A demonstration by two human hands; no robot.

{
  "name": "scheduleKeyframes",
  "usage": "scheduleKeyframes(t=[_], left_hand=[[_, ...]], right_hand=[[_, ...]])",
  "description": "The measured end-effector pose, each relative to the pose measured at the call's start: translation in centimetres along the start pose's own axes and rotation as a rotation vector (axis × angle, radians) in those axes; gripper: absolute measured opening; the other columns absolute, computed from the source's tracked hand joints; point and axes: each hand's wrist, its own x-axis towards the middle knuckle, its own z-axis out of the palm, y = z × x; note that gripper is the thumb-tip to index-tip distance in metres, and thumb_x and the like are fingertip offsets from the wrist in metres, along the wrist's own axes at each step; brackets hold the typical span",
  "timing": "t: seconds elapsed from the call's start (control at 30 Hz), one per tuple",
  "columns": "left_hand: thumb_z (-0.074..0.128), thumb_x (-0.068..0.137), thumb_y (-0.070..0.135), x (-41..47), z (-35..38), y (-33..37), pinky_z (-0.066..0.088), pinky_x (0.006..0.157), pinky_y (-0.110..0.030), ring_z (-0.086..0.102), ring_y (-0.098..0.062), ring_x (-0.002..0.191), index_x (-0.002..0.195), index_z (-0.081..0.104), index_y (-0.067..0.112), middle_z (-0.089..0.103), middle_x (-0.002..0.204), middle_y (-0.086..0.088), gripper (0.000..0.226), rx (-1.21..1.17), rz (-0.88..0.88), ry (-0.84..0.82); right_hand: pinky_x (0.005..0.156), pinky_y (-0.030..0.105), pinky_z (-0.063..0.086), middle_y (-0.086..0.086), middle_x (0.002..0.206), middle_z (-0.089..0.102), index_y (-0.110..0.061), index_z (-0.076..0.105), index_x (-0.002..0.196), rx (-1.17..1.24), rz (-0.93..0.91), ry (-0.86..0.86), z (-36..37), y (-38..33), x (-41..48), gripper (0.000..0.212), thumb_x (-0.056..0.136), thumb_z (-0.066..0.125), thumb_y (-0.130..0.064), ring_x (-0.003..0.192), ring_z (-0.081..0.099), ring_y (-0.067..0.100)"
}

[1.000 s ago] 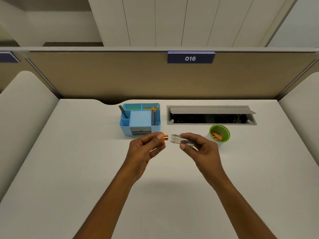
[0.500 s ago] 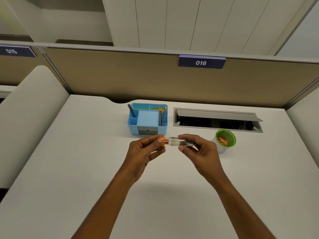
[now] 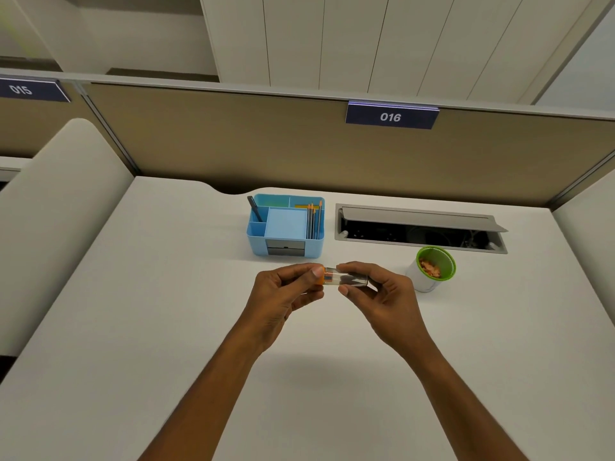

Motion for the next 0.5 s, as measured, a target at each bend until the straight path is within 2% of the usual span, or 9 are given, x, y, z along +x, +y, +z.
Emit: scheduleKeyframes(t=[0.13, 0.27, 0.5], left_hand=[[0.083, 0.066, 0.04, 0.07, 0.16, -0.02, 0.064, 0.071, -0.027, 0.078, -0.021, 0.077, 0.09, 0.086, 0.019, 0.083, 0.088, -0.011, 0.032, 0.004, -0.046, -0.009], [0.082, 0.065, 0.044, 0.26, -0.03, 0.02, 0.062, 0.066, -0.024, 0.078, -0.02, 0.074, 0.087, 0.086, 0.017, 0.083, 0.083, -0.009, 0.035, 0.034, -0.102, -0.028], [0.082, 0.063, 0.048, 0.55, 0.12, -0.22, 0.062, 0.066, -0.023, 0.078, -0.021, 0.073, 0.087, 0.086, 0.016, 0.082, 0.08, -0.009, 0.04, 0.073, -0.111, -0.051]], right_hand=[[0.089, 0.017, 0.057, -0.001, 0.11, 0.077, -0.018, 0.075, 0.115, -0.048, -0.052, 0.004, -0.08, 0.16, -0.16, 0.032, 0.086, 0.077, -0.005, 0.104, 0.073, 0.015], [0.088, 0.019, 0.058, -0.004, 0.11, 0.078, -0.017, 0.076, 0.116, -0.105, -0.076, -0.009, -0.35, 0.19, -0.24, 0.032, 0.084, 0.078, -0.01, 0.104, 0.072, 0.009], [0.087, 0.022, 0.061, -0.004, 0.105, 0.08, -0.017, 0.077, 0.114, -0.101, -0.028, -0.036, -0.76, 0.4, 0.05, 0.033, 0.081, 0.082, -0.012, 0.099, 0.075, 0.007]])
